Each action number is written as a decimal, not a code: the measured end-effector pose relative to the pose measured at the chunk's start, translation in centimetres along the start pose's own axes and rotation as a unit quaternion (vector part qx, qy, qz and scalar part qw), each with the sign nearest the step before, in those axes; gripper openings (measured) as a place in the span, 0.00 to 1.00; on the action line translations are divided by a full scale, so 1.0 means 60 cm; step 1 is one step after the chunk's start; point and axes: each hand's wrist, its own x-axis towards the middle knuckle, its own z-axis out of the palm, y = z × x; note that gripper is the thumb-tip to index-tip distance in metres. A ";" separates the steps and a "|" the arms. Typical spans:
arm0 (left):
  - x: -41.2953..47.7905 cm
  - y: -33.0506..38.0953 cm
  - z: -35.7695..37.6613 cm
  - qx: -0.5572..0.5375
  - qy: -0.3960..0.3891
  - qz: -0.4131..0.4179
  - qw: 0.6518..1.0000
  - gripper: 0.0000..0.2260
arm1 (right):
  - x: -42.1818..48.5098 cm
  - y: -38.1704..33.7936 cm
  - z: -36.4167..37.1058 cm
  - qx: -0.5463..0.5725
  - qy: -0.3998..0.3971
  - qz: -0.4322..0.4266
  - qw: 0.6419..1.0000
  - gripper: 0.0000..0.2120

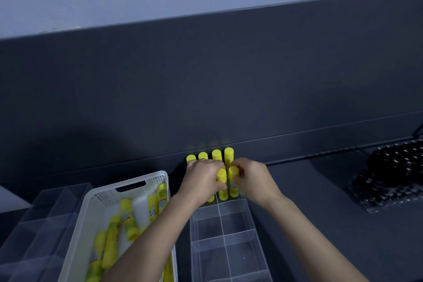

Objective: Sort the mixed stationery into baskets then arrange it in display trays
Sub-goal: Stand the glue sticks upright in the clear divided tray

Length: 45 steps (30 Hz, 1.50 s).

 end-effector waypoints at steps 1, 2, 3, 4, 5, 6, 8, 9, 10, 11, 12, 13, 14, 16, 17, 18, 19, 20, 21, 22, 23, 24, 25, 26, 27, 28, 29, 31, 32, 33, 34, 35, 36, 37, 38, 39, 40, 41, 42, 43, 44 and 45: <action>-0.002 -0.002 0.001 -0.002 0.005 0.000 1.000 0.18 | -0.001 -0.002 -0.001 0.000 0.001 0.001 1.000 0.10; -0.006 -0.004 0.001 -0.003 0.009 0.000 1.000 0.20 | -0.001 -0.005 -0.002 -0.003 0.002 0.002 1.000 0.11; -0.009 -0.005 0.000 -0.004 0.013 0.001 1.000 0.22 | 0.000 -0.008 -0.003 -0.006 0.005 0.003 1.000 0.13; -0.012 -0.007 -0.003 -0.006 0.017 0.002 1.000 0.23 | 0.001 -0.012 -0.005 -0.006 0.012 0.004 1.000 0.15; -0.014 -0.009 -0.008 -0.010 0.022 0.003 1.000 0.24 | 0.003 -0.017 -0.006 -0.006 0.022 0.004 1.000 0.16; -0.018 -0.011 -0.016 -0.017 0.029 0.002 0.999 0.24 | 0.005 -0.024 -0.008 -0.006 0.038 0.001 0.999 0.17; -0.027 -0.019 -0.034 -0.051 0.053 -0.002 0.997 0.23 | 0.007 -0.044 -0.010 -0.008 0.075 -0.018 0.997 0.17; -0.035 -0.026 -0.043 -0.074 0.072 -0.006 0.995 0.22 | 0.007 -0.056 -0.010 -0.006 0.090 -0.028 0.996 0.17; -0.046 -0.035 -0.051 -0.094 0.094 -0.013 0.991 0.21 | 0.006 -0.068 -0.008 -0.002 0.101 -0.036 0.994 0.17; -0.059 -0.046 -0.060 -0.108 0.117 -0.023 0.987 0.19 | 0.005 -0.081 -0.005 0.003 0.109 -0.044 0.993 0.17; -0.073 -0.058 -0.066 -0.116 0.137 -0.036 0.983 0.18 | 0.004 -0.092 0.001 0.010 0.112 -0.050 0.992 0.17; -0.088 -0.073 -0.071 -0.116 0.150 -0.054 0.980 0.16 | 0.002 -0.104 0.009 0.018 0.109 -0.053 0.992 0.16; -0.105 -0.087 -0.075 -0.113 0.155 -0.079 0.978 0.16 | 0.000 -0.115 0.018 0.026 0.101 -0.055 0.993 0.16; -0.141 -0.118 -0.080 -0.101 0.140 -0.141 0.975 0.15 | -0.007 -0.139 0.044 0.035 0.077 -0.057 0.995 0.15; -0.158 -0.134 -0.081 -0.093 0.125 -0.174 0.972 0.16 | -0.011 -0.152 0.059 0.038 0.063 -0.063 0.995 0.15; -0.174 -0.150 -0.081 -0.082 0.108 -0.206 0.969 0.17 | -0.015 -0.164 0.075 0.041 0.048 -0.071 0.995 0.15; -0.189 -0.164 -0.081 -0.066 0.090 -0.236 0.965 0.17 | -0.020 -0.175 0.092 0.046 0.034 -0.080 0.995 0.15; -0.203 -0.177 -0.080 -0.047 0.069 -0.265 0.961 0.17 | -0.024 -0.184 0.108 0.050 0.020 -0.090 0.995 0.14; -0.217 -0.188 -0.079 -0.026 0.044 -0.291 0.955 0.17 | -0.027 -0.193 0.124 0.049 0.005 -0.097 0.994 0.13; -0.229 -0.196 -0.078 -0.007 0.016 -0.311 0.950 0.16 | -0.030 -0.199 0.139 0.044 -0.010 -0.100 0.994 0.13; -0.240 -0.203 -0.077 0.006 -0.011 -0.328 0.945 0.15 | -0.033 -0.204 0.154 0.038 -0.025 -0.099 0.994 0.14; -0.250 -0.208 -0.075 0.010 -0.032 -0.342 0.939 0.14 | -0.035 -0.208 0.167 0.036 -0.039 -0.097 0.994 0.15; -0.257 -0.211 -0.072 0.007 -0.048 -0.353 0.934 0.13 | -0.036 -0.211 0.178 0.034 -0.049 -0.095 0.994 0.16; -0.261 -0.213 -0.068 0.003 -0.057 -0.362 0.931 0.13 | -0.037 -0.213 0.188 0.031 -0.057 -0.093 0.994 0.16; -0.263 -0.213 -0.065 0.007 -0.061 -0.367 0.928 0.12 | -0.038 -0.215 0.196 0.026 -0.062 -0.092 0.993 0.15; -0.261 -0.213 -0.061 0.020 -0.064 -0.368 0.927 0.12 | -0.039 -0.218 0.202 0.023 -0.066 -0.091 0.993 0.14; -0.259 -0.210 -0.058 0.038 -0.071 -0.367 0.927 0.13 | -0.040 -0.219 0.206 0.020 -0.067 -0.090 0.994 0.14; -0.255 -0.208 -0.049 0.062 -0.097 -0.362 0.925 0.21 | -0.041 -0.220 0.212 0.020 -0.063 -0.089 0.994 0.14; -0.254 -0.209 -0.043 0.059 -0.107 -0.363 0.924 0.26 | -0.041 -0.220 0.213 0.021 -0.061 -0.088 0.994 0.14; -0.254 -0.212 -0.039 0.044 -0.111 -0.367 0.922 0.30 | -0.042 -0.220 0.214 0.022 -0.060 -0.087 0.994 0.13; -0.254 -0.214 -0.036 0.018 -0.108 -0.376 0.920 0.31 | -0.042 -0.218 0.214 0.024 -0.058 -0.085 0.994 0.13; -0.253 -0.216 -0.035 -0.013 -0.103 -0.384 0.917 0.29 | -0.042 -0.217 0.214 0.026 -0.055 -0.084 0.995 0.13; -0.251 -0.218 -0.035 -0.041 -0.096 -0.389 0.915 0.27 | -0.042 -0.216 0.213 0.026 -0.052 -0.084 0.995 0.13; -0.248 -0.220 -0.034 -0.057 -0.089 -0.388 0.916 0.26 | -0.042 -0.215 0.213 0.025 -0.050 -0.085 0.995 0.12; -0.245 -0.222 -0.032 -0.061 -0.084 -0.382 0.918 0.24 | -0.042 -0.215 0.212 0.021 -0.049 -0.086 0.995 0.12; -0.243 -0.225 -0.032 -0.061 -0.080 -0.377 0.921 0.23 | -0.041 -0.216 0.212 0.018 -0.050 -0.086 0.995 0.12; -0.241 -0.229 -0.031 -0.063 -0.077 -0.373 0.923 0.23 | -0.039 -0.217 0.212 0.016 -0.053 -0.085 0.995 0.11; -0.241 -0.232 -0.031 -0.066 -0.078 -0.369 0.924 0.22 | -0.038 -0.217 0.212 0.015 -0.057 -0.083 0.995 0.11; -0.242 -0.237 -0.029 -0.068 -0.080 -0.364 0.925 0.21 | -0.036 -0.219 0.213 0.014 -0.060 -0.082 0.995 0.11; -0.243 -0.241 -0.030 -0.066 -0.079 -0.359 0.928 0.19 | -0.033 -0.220 0.214 0.012 -0.063 -0.082 0.995 0.10; -0.244 -0.244 -0.030 -0.066 -0.071 -0.352 0.931 0.18 | -0.028 -0.221 0.217 0.006 -0.067 -0.081 0.994 0.10; -0.245 -0.245 -0.034 -0.074 -0.054 -0.349 0.933 0.16 | -0.023 -0.223 0.220 -0.003 -0.072 -0.082 0.994 0.11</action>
